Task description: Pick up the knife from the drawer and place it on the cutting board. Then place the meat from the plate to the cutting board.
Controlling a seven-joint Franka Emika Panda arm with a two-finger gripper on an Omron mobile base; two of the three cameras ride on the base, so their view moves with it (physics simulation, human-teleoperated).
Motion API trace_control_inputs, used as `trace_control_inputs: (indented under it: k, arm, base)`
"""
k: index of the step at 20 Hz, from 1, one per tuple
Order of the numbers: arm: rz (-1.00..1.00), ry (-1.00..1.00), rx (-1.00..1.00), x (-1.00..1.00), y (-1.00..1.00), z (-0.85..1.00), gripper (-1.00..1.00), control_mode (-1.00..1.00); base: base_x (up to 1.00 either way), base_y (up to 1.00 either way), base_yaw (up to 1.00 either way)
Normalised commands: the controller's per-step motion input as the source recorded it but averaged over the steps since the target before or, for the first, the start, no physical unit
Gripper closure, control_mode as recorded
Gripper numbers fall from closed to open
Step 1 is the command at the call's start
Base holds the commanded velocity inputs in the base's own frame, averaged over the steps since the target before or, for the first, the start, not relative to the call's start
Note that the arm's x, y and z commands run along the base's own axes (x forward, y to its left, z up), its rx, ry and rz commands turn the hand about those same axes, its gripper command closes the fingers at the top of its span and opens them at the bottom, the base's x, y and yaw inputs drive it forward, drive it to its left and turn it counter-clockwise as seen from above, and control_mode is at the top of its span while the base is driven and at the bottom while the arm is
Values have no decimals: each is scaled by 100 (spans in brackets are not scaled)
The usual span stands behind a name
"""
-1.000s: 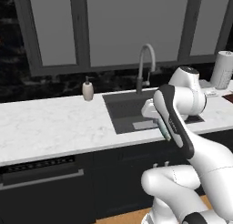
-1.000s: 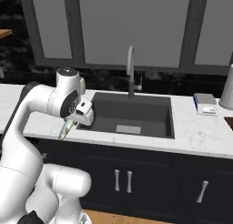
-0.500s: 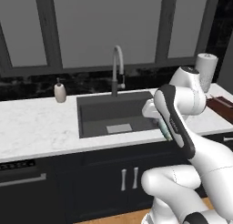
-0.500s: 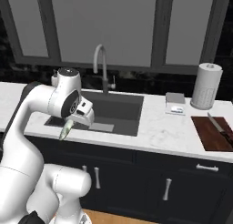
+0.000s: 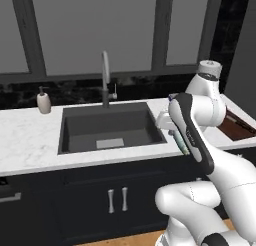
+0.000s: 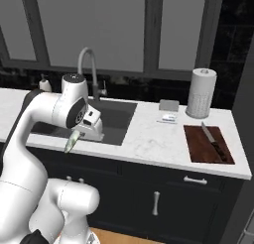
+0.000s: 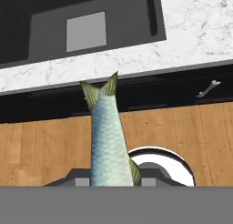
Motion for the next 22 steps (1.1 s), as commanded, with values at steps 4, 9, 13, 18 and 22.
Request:
trace_control_inputs:
  k: [4,9,13,18,22]
  arm:
    - [0,0,0,0,0,0,100,100]
    - [0,0,0,0,0,0,100,100]
    - [0,0,0,0,0,0,100,100]
    - [0,0,0,0,0,0,100,100]
    - [0,0,0,0,0,0,100,100]
  base:
    - [24,-60,4]
    - [29,-57,2]
    - [31,-54,1]
    - [20,-48,0]
    - [19,-42,0]
